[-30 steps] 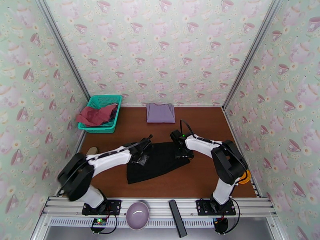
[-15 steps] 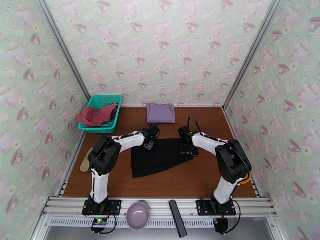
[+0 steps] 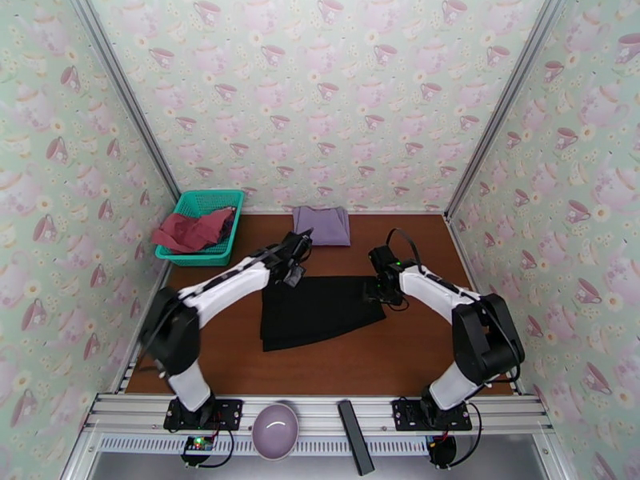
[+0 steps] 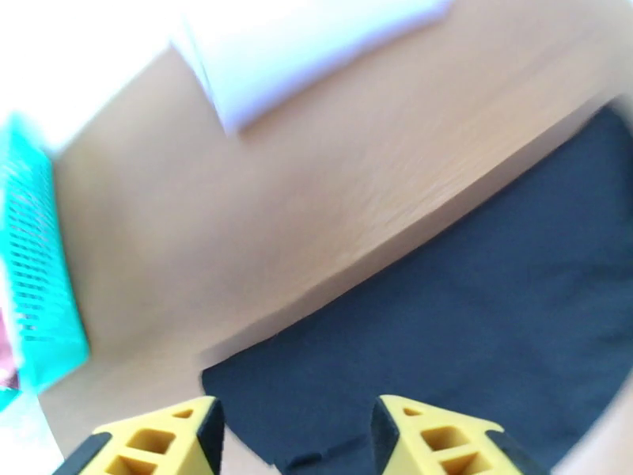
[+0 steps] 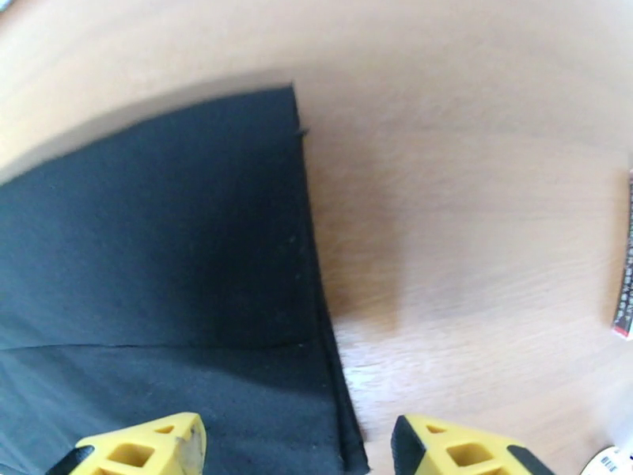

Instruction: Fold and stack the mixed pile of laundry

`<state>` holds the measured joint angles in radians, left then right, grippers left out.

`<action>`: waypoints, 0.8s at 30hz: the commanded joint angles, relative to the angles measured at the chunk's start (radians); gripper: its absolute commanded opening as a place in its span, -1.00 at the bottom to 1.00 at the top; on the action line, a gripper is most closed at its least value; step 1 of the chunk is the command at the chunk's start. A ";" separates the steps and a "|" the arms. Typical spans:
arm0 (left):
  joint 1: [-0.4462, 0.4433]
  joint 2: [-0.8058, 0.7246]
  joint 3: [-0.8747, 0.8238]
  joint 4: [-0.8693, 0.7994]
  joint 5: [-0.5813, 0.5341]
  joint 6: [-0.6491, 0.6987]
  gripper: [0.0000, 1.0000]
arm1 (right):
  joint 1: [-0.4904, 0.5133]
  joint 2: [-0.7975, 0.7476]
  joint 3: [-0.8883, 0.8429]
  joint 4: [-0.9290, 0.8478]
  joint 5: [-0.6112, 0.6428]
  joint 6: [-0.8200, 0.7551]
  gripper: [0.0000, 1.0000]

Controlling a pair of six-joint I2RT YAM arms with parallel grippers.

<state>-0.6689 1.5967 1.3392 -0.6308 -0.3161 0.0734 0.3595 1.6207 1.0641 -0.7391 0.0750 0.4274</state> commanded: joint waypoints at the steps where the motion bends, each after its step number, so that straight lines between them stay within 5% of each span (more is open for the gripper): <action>1: -0.010 -0.094 -0.071 -0.033 0.066 -0.091 0.22 | -0.009 0.001 -0.021 0.015 -0.034 -0.023 0.34; 7: 0.000 -0.101 -0.114 -0.123 0.113 -0.227 -0.03 | -0.024 0.057 -0.020 0.067 -0.081 -0.011 0.31; 17: 0.022 -0.112 -0.306 0.101 0.267 -0.396 -0.04 | 0.021 0.117 -0.079 0.101 -0.088 0.051 0.20; 24: 0.045 -0.050 -0.302 0.112 0.300 -0.422 -0.07 | 0.071 0.186 0.000 0.029 -0.013 0.049 -0.34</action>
<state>-0.6300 1.5181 1.0340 -0.5529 -0.0582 -0.3172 0.4114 1.7584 1.0515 -0.6769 0.0448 0.4660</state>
